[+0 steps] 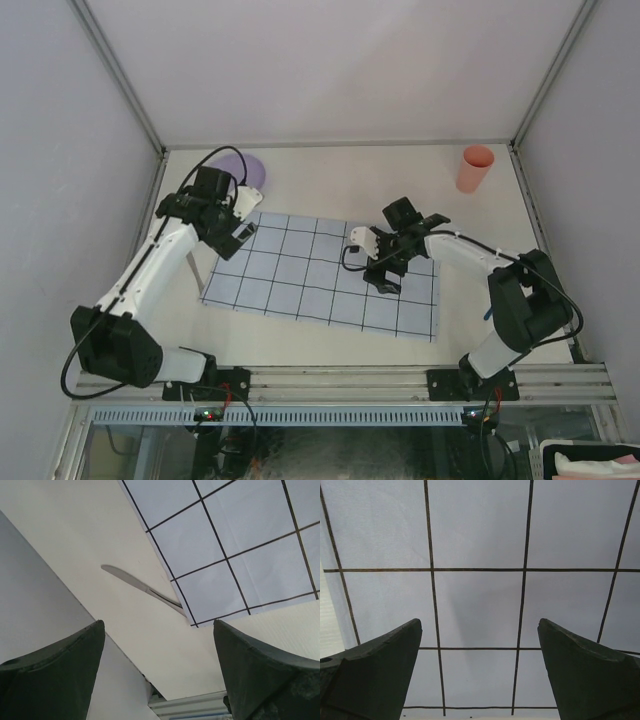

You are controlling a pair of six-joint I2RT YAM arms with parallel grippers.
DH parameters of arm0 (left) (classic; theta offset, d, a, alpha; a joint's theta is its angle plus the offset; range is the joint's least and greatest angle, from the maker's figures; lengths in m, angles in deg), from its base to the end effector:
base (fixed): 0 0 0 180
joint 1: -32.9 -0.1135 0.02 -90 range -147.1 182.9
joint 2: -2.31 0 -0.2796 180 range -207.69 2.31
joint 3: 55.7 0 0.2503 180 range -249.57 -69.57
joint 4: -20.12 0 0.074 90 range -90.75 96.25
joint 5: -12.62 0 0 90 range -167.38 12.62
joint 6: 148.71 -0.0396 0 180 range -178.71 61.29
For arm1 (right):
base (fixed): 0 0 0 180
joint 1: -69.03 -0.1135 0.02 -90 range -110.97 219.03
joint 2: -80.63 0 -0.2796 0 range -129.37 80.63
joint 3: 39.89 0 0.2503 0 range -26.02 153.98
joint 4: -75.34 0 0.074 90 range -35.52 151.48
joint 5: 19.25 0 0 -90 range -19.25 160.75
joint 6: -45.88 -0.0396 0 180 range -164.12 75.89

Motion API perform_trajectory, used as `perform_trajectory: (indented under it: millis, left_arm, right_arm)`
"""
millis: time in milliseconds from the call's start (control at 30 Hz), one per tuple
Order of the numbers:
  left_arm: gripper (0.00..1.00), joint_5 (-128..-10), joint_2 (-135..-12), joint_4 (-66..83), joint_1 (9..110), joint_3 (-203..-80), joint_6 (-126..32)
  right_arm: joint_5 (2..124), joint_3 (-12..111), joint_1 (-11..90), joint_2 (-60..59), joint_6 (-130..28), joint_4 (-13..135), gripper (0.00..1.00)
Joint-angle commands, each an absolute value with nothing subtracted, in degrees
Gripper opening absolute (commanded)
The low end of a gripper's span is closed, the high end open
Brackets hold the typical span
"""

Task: Set the dinner table for one person
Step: Flatten out the napkin at the center of the board.

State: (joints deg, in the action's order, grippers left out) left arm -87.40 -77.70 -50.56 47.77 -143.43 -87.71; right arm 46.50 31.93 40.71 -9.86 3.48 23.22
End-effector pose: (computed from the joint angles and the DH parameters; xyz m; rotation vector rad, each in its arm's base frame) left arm 0.2636 -0.0629 0.3218 0.9480 2.5051 0.3122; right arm 0.2526 0.1546 0.2090 -1.7390 2.0693 0.4956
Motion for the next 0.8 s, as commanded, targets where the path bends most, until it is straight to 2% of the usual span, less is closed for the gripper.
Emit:
perform_trajectory:
  millis: [0, 133, 400, 767]
  left_arm:
    - [0.93, -84.61, -72.78, -45.12, 47.81, -138.11, -91.62]
    - [0.92, -84.93, -72.94, -43.98, 47.71, -134.79, -92.2]
    - [0.91, -85.63, -70.91, -43.25, 47.74, -133.02, -92.42]
    - [0.91, -86.86, -68.08, -44.63, 47.2, -134.1, -92.91]
  right_arm:
    - [49.47, 34.4, 39.21, -12.76, 5.13, 24.64, 0.99]
    - [49.8, 35.62, 38.7, -16.49, 5.05, 24.45, 0.94]
    - [51.22, 35.58, 38.2, -19.46, 7.1, 21.65, 1.0]
    - [55.45, 35.85, 38.37, -21.44, 14.79, 13.52, 1.0]
